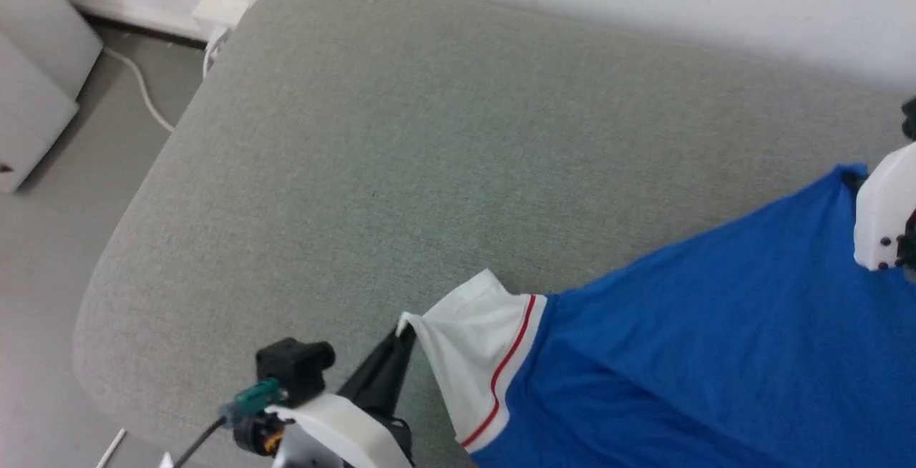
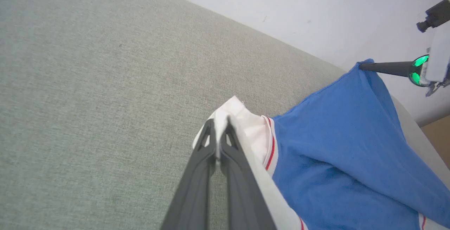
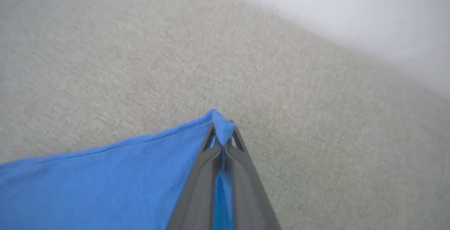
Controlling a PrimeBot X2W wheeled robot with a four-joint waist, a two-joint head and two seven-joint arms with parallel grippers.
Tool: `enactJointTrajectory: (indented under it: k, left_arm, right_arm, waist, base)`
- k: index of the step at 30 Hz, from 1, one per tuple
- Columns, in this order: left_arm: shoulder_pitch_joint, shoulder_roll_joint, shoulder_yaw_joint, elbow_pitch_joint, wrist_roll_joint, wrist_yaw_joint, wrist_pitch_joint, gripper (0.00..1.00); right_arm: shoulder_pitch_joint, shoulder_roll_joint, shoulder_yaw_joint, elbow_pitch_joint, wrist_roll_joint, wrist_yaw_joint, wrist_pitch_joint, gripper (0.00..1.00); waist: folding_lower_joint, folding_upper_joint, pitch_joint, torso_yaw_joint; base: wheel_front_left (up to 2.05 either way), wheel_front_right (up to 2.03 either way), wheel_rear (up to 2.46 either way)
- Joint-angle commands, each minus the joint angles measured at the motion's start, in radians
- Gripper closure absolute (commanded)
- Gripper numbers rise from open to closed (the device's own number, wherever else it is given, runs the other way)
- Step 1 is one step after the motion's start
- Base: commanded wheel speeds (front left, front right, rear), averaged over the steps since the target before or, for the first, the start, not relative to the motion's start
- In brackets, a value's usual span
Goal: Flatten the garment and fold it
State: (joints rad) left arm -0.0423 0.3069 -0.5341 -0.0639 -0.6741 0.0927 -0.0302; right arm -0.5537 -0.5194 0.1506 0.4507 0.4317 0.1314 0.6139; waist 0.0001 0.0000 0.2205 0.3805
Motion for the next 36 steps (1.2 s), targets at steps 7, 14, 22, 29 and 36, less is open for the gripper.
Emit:
enactJointTrajectory:
  k: [7, 14, 22, 29, 36]
  left_arm:
    - [-0.028, 0.085, 0.088, -0.105, 0.071, 0.073, -0.034, 1.0]
    - [-0.097, 0.151, 0.191, -0.255, 0.109, 0.129, -0.039, 1.0]
    - [-0.178, 0.218, 0.299, -0.369, 0.126, 0.154, -0.042, 1.0]
    - [-0.288, 0.276, 0.391, -0.454, 0.113, 0.153, -0.022, 1.0]
    - [-0.419, 0.346, 0.454, -0.481, 0.139, 0.141, -0.008, 1.0]
  right_arm:
    - [-0.01, -0.012, 0.023, -0.125, 0.064, -0.001, -0.127, 1.0]
    - [-0.002, -0.027, 0.028, -0.266, 0.121, -0.001, -0.211, 1.0]
    - [-0.036, -0.036, 0.034, -0.413, 0.158, -0.001, -0.188, 1.0]
    - [-0.061, -0.029, -0.007, -0.557, 0.193, -0.001, -0.119, 1.0]
    - [-0.094, -0.006, -0.07, -0.664, 0.22, -0.001, -0.05, 1.0]
  waist:
    - [-0.0001, 0.0, -0.166, -0.158]
    - [-0.0001, 0.0, -0.25, -0.246]
    - [-0.0001, 0.0, -0.298, -0.328]
    - [-0.0001, 0.0, -0.306, -0.387]
    - [-0.0001, 0.0, -0.266, -0.431]
  base:
    - [0.0, 0.0, 0.0]
    - [0.0, 0.0, 0.0]
    - [0.0, 0.0, 0.0]
    - [0.0, 0.0, 0.0]
    - [0.0, 0.0, 0.0]
